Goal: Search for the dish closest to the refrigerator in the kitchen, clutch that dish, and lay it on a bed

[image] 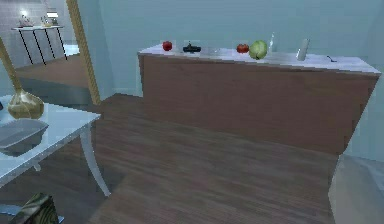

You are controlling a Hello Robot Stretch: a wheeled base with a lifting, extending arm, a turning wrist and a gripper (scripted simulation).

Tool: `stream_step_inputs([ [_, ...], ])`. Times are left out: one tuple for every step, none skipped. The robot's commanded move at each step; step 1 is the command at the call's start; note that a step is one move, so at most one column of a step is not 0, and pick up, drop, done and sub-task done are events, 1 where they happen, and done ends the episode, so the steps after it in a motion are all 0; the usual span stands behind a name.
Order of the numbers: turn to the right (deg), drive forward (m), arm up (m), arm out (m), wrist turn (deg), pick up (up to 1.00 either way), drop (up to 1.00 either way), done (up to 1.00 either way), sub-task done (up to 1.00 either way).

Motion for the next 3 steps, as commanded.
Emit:
stream_step_inputs([
  [0.0,0.0,0.5,0.0,0.0,0.0,0.0,0.0,0.0],
  [0.0,0.0,0.22,0.0,0.0,0.0,0.0,0.0,0.0],
  [0.0,0.0,0.0,0.38,0.0,0.0,0.0,0.0,0.0],
])
